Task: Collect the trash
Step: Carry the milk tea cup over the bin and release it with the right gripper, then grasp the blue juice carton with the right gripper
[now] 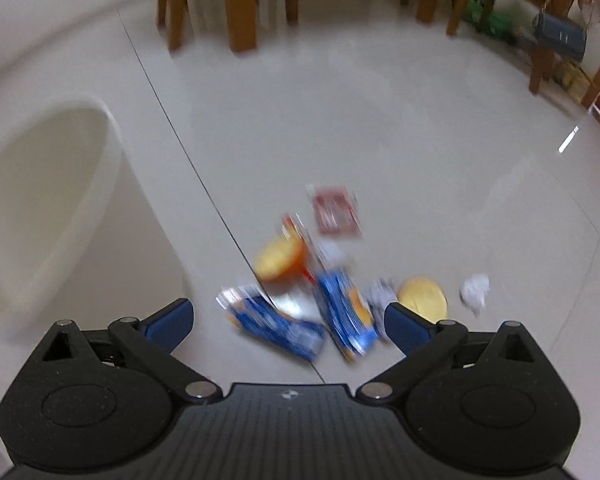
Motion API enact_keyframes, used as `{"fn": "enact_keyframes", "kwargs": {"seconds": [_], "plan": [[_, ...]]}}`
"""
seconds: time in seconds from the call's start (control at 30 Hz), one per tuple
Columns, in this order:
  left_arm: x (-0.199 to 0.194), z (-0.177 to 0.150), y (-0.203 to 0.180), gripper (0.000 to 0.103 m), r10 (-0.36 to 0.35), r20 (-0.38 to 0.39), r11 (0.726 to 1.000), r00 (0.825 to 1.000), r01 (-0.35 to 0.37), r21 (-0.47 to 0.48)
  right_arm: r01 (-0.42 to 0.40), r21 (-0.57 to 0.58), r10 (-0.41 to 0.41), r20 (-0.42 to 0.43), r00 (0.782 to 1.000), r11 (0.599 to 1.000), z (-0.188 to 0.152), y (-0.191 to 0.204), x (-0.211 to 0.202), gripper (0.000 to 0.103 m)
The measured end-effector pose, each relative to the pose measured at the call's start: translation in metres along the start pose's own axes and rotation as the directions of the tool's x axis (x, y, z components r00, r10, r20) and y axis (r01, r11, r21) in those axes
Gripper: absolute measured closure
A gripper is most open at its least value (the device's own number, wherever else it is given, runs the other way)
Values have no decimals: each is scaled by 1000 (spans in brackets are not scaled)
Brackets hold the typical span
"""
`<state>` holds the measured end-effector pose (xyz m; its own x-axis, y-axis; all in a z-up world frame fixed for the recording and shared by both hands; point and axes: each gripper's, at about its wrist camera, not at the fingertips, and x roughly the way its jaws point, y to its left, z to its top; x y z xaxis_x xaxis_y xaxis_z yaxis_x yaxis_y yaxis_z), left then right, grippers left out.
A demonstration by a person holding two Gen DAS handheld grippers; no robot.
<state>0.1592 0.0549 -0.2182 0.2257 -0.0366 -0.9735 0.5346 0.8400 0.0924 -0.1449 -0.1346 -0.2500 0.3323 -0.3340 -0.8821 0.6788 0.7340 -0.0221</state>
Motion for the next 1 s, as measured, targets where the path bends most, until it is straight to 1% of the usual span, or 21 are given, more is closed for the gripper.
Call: {"fn": "enact_keyframes", "kwargs": {"seconds": [0.1,0.17,0.27,0.4,0.47,0.53,0.67,0.77,0.83,0.97,1.0], "plan": [[0,-1,-2,92,13,2,1000,1000,-13,-5,12,-99,-16,-40,999,995,-11,4,35,2],[-1,-3,-9,92,22,5,1000,1000,-22,1,15,-181,-24,-50,998,983,-11,12,57,2],[-1,-4,-10,92,16,4,1000,1000,-15,-24,1,-291,-21,-66,998,957,-13,25,87,4],[-4,0,-9,92,10,-1,999,1000,-10,-43,-13,-423,-27,-88,996,906,-15,43,122,7],[-4,1,-9,92,8,-5,999,1000,-8,-54,-8,-489,-39,-86,996,872,-20,52,134,7],[-5,2,-11,92,16,-4,999,1000,-16,-41,-3,-541,-52,-88,995,841,-25,58,148,9],[-6,1,-14,91,35,1,999,999,-35,-27,2,-596,-78,-102,992,803,-30,66,174,15],[-5,0,-18,91,53,7,999,999,-53,-5,9,-622,-98,-109,989,783,-32,69,189,19],[-5,0,-18,91,53,8,999,999,-53,-8,8,-630,-102,-114,988,777,-32,70,195,22],[-6,-1,-16,91,42,7,999,999,-42,-25,-1,-624,-103,-130,986,782,-30,70,200,36],[-7,-1,-15,91,40,7,999,999,-40,-28,-2,-621,-103,-134,986,784,-28,70,201,44]]}}
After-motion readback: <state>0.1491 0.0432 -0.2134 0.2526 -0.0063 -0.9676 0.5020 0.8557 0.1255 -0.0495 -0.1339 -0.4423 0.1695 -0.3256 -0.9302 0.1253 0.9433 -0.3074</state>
